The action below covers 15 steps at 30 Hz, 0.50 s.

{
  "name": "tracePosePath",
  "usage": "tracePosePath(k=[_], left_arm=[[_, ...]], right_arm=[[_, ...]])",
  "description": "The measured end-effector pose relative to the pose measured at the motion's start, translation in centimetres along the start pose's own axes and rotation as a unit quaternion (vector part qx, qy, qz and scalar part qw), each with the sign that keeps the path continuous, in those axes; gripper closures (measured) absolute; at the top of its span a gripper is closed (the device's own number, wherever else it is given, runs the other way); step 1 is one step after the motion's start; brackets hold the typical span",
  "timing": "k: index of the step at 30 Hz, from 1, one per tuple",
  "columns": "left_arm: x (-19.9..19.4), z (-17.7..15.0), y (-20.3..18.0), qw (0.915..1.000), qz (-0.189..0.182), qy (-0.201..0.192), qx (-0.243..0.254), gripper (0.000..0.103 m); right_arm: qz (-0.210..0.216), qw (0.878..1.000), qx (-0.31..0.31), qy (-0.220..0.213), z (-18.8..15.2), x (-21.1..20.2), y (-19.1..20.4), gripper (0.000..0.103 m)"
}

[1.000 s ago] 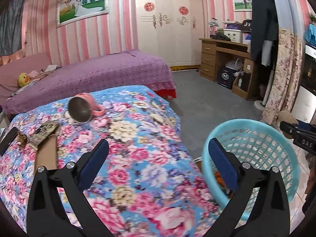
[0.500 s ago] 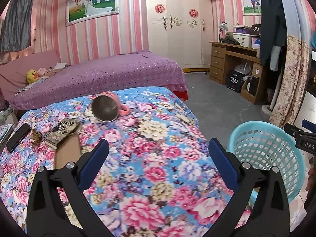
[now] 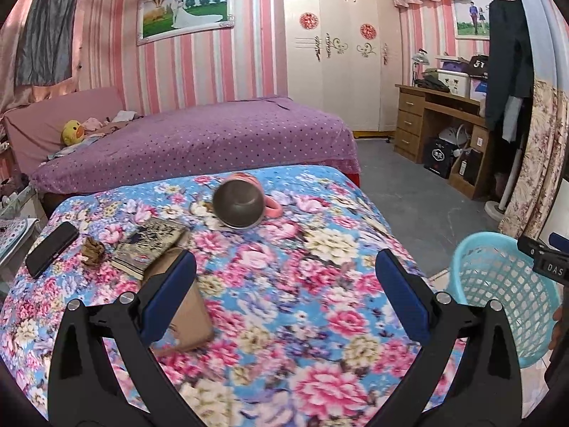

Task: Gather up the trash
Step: 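Move both grippers back over the bed toward the crumpled brown paper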

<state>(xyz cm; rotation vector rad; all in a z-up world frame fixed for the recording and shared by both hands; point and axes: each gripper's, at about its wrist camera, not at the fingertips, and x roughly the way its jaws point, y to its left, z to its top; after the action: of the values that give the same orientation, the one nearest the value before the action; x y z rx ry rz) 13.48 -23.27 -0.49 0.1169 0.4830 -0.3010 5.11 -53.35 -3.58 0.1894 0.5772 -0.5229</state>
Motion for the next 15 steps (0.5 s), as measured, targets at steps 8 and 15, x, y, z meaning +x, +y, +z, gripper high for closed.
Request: tracePosePath(k=[8, 15], left_arm=[[1.4, 0.1, 4.6, 0.9995, 0.023, 0.006, -0.019, 0.006], [2.3, -0.2, 10.1, 0.9975, 0.048, 0.024, -0.046, 0.006]], right_arm=[[0.006, 1.0, -0.029, 0.0, 0.1, 0.4, 3.6, 0.005], [0.011, 0.999, -0.05, 0.0, 0.1, 0.7, 6.9, 0.005]])
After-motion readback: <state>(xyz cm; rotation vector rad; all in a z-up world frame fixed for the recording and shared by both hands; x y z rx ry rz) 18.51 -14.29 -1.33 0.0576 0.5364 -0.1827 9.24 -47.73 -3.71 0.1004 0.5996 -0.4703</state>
